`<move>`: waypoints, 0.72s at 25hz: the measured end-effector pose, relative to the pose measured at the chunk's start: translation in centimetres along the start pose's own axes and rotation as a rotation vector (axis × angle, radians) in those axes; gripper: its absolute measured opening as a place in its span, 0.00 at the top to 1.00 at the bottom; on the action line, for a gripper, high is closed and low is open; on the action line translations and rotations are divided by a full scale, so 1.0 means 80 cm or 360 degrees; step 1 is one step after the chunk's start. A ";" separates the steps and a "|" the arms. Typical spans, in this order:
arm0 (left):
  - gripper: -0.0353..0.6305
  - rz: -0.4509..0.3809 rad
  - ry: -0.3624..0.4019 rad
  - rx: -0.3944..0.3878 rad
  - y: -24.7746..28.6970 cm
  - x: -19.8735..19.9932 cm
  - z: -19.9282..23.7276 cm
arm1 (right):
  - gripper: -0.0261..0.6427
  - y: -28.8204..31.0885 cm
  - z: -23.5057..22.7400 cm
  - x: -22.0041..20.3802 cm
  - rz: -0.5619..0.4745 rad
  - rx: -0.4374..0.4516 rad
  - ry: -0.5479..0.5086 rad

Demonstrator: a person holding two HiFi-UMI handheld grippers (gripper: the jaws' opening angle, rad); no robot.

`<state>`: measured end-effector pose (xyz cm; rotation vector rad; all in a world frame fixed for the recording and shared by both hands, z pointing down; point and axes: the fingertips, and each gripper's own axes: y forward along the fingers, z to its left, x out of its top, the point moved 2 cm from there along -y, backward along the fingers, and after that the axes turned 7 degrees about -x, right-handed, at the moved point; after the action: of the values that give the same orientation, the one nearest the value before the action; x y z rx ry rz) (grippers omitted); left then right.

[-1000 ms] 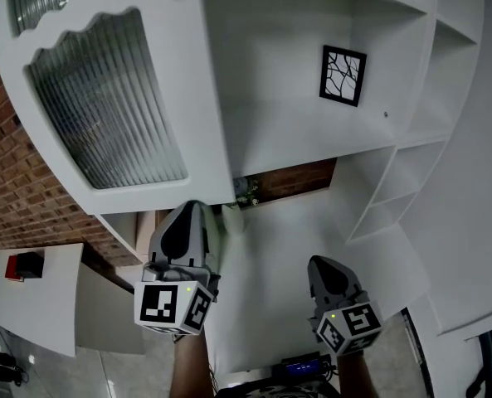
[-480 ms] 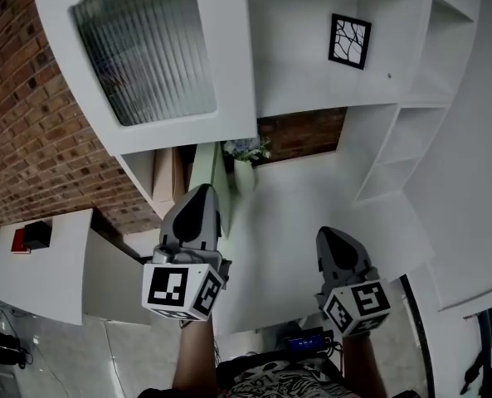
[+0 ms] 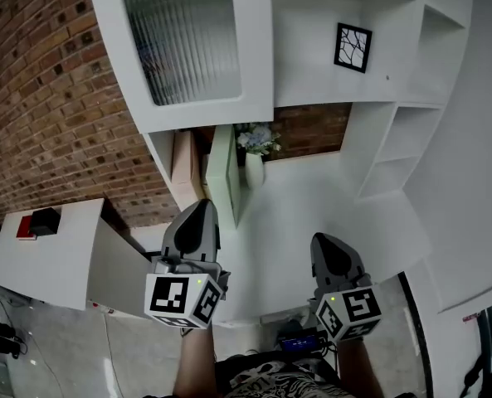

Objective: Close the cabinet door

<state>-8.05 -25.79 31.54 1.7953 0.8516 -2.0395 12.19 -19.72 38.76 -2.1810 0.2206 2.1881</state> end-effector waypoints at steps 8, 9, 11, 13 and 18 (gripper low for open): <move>0.93 0.0037 0.0028 0.0020 -0.036 -0.004 -0.006 | 0.96 -0.016 0.018 0.003 -0.0042 -0.0012 -0.0005; 0.93 0.0039 0.0034 0.0027 -0.038 -0.004 -0.004 | 0.96 -0.016 0.020 0.002 -0.0039 -0.0009 -0.0009; 0.93 0.0044 0.0034 0.0038 -0.041 -0.004 0.000 | 0.96 -0.016 0.024 0.002 -0.0036 -0.0002 -0.0007; 0.93 0.0051 0.0027 0.0044 -0.042 -0.006 0.002 | 0.96 -0.017 0.025 0.003 -0.0036 0.0002 -0.0005; 0.93 0.0082 0.0003 0.0028 -0.041 -0.017 0.000 | 0.96 -0.022 0.021 0.004 -0.0034 -0.0018 -0.0014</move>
<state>-9.69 -23.46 33.63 1.8095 0.7820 -2.0193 10.75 -17.80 38.34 -2.1688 0.1844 2.1926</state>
